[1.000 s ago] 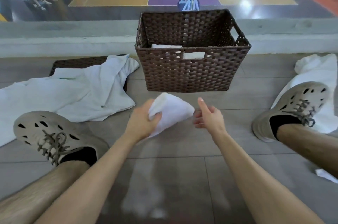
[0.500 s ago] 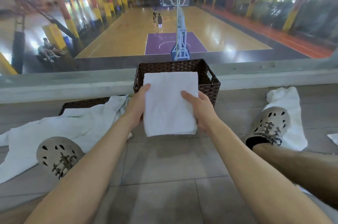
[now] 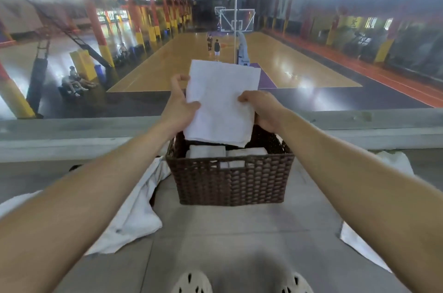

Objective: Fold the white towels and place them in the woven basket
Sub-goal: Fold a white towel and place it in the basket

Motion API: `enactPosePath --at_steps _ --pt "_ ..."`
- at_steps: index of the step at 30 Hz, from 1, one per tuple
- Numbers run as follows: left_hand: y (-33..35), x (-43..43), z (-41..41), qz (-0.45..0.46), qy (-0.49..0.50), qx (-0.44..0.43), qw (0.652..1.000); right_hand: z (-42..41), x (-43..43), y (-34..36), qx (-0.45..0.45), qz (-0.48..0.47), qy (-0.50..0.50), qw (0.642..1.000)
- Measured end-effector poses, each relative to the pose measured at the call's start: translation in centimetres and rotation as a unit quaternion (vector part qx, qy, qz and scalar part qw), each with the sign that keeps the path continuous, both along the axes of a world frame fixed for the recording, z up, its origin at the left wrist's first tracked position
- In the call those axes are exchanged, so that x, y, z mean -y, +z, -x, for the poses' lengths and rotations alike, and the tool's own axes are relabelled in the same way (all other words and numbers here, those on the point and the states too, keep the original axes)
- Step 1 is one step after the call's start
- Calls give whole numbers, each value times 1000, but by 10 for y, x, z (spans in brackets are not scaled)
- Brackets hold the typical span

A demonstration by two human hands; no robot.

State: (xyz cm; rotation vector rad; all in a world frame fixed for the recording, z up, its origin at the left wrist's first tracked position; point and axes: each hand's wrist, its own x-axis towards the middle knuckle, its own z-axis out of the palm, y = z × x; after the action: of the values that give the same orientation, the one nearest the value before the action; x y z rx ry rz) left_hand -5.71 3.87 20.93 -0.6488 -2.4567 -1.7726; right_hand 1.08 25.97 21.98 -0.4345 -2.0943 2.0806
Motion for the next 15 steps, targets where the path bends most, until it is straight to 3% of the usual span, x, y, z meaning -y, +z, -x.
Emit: enactPosePath --at_steps 4,9,12,15 --pt "-1 -42 86 -1 -20 45 999 90 -47 -4 33 -42 -29 998" --pt "-18 -84 147 16 -52 83 995 138 -98 -6 26 -72 19 997" --pt "-71 -101 162 55 -80 145 985 150 -121 -61 90 -129 -13 987" --pt "-147 -114 168 125 -117 258 951 151 -130 -135 193 -169 -31 966"
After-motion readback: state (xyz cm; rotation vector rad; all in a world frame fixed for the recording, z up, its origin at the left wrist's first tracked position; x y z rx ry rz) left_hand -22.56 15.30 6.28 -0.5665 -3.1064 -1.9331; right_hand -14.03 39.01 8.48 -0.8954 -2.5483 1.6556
